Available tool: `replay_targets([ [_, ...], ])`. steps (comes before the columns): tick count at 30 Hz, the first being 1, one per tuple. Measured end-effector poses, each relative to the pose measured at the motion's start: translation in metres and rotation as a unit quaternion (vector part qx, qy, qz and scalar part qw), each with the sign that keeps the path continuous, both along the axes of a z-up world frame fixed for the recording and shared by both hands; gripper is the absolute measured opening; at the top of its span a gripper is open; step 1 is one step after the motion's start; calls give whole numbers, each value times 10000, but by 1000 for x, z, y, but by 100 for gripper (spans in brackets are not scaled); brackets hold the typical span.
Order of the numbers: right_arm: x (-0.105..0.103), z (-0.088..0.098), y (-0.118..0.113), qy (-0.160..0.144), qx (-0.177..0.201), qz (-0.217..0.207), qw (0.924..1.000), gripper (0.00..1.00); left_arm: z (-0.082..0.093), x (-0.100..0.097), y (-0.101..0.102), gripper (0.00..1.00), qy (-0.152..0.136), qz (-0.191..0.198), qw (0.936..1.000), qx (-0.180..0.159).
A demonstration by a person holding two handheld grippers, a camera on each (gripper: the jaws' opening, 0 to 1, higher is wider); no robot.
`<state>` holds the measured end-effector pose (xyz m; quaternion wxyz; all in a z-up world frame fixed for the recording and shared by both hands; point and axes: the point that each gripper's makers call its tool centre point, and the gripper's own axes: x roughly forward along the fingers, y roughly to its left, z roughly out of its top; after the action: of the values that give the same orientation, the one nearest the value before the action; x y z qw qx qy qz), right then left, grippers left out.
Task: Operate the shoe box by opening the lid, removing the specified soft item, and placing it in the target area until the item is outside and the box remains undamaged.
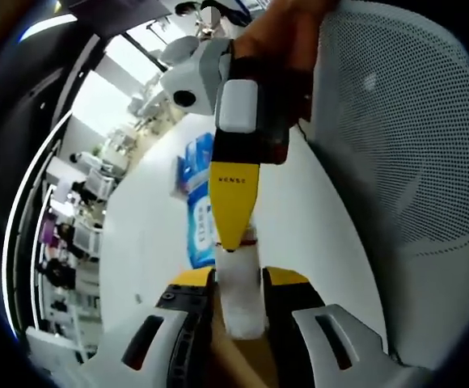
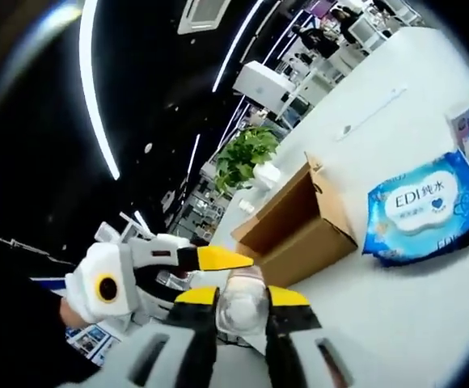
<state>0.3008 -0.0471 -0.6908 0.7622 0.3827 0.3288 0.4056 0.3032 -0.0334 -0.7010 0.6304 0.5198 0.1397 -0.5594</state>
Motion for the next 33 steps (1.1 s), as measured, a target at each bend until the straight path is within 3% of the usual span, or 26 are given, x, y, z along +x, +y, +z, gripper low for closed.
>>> replay_targets([
  [5,1,-4,-2,57,-41,-45,10000,17,6,-1,4,25,100,263,9994,-197],
  [9,1,-7,-2,107,-81,-67,9999,17,-1,-2,11,28,422,677,9961,-380],
  [11,1,-6,-2,138,-78,-91,9998,17,2,-2,11,28,519,864,9930,-614],
  [16,4,-8,-4,137,-99,-151,9997,17,-3,-3,21,30,751,1252,9861,-799],
  [22,7,-9,-8,157,-107,-230,9996,17,-1,1,29,33,967,1724,9733,-1164],
  [29,10,-8,-13,179,-74,-350,9992,17,5,11,41,34,1214,2422,9466,-1746],
  [33,10,-6,-14,230,35,-382,9990,17,7,17,48,35,1388,2826,9251,-2123],
])
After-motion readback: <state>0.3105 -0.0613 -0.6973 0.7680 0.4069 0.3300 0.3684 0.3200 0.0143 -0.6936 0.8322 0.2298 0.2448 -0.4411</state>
